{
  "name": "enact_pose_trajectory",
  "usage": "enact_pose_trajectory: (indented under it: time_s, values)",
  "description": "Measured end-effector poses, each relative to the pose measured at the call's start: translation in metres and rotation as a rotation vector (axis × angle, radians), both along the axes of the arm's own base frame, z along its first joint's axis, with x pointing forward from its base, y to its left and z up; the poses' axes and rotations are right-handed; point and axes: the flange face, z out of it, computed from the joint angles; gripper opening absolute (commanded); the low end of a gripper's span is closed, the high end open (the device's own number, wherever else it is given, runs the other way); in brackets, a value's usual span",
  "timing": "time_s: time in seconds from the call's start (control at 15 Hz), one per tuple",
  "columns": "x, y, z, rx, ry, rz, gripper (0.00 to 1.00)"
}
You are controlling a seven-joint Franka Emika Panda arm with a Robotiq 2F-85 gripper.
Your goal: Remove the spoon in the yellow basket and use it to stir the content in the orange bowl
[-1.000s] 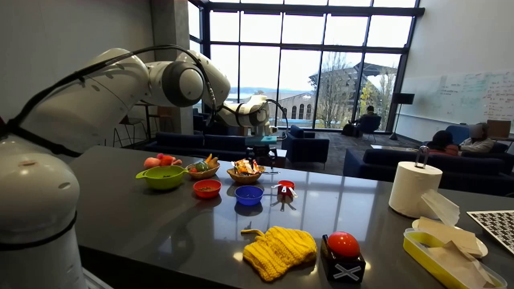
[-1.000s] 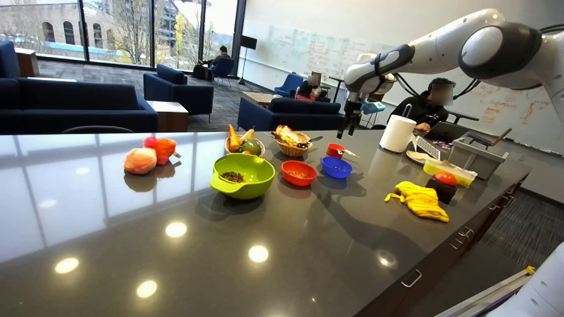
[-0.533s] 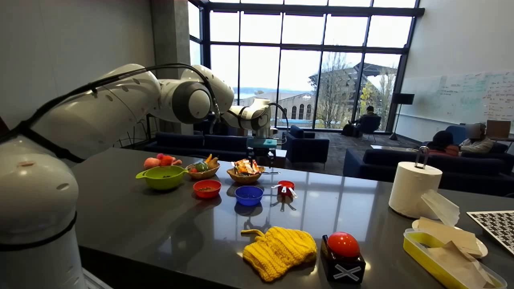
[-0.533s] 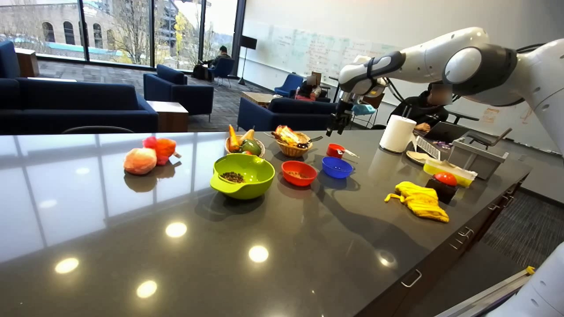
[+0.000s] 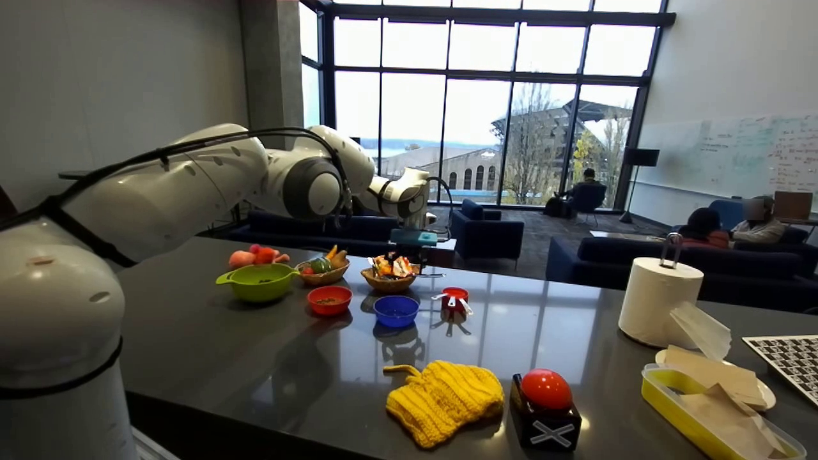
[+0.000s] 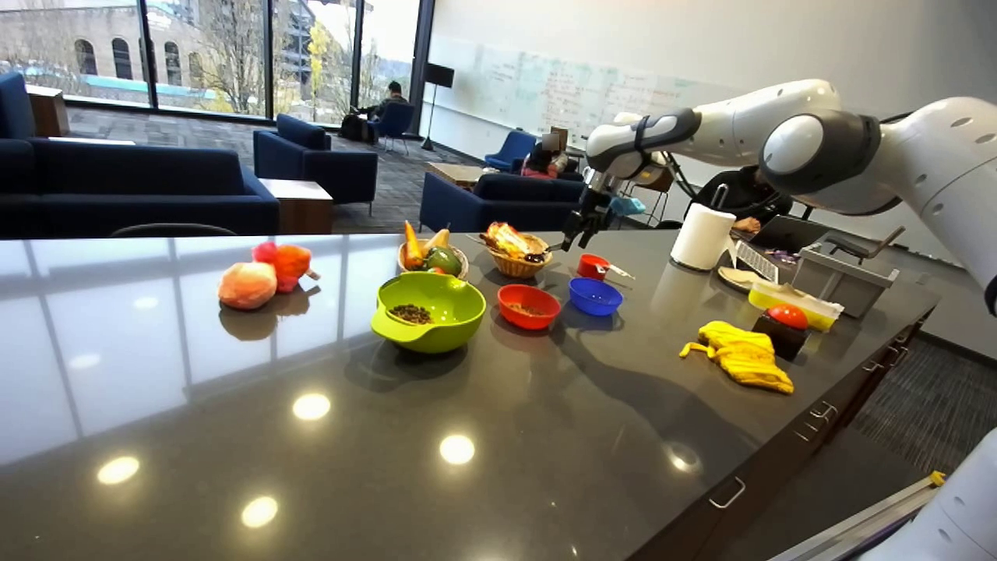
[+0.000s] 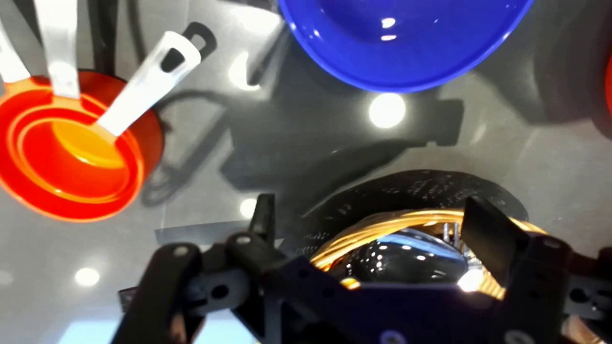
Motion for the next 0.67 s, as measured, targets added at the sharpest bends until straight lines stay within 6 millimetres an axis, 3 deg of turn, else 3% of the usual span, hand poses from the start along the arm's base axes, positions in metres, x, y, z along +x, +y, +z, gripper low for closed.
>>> enact_pose_trajectory:
  time_s: [0.33, 0.67]
  values:
    - [-0.01, 0.038, -0.026, 0.052, 0.131, 0.241, 1.0]
    - [-0.018, 0.064, -0.022, 0.047, 0.2, 0.513, 1.0]
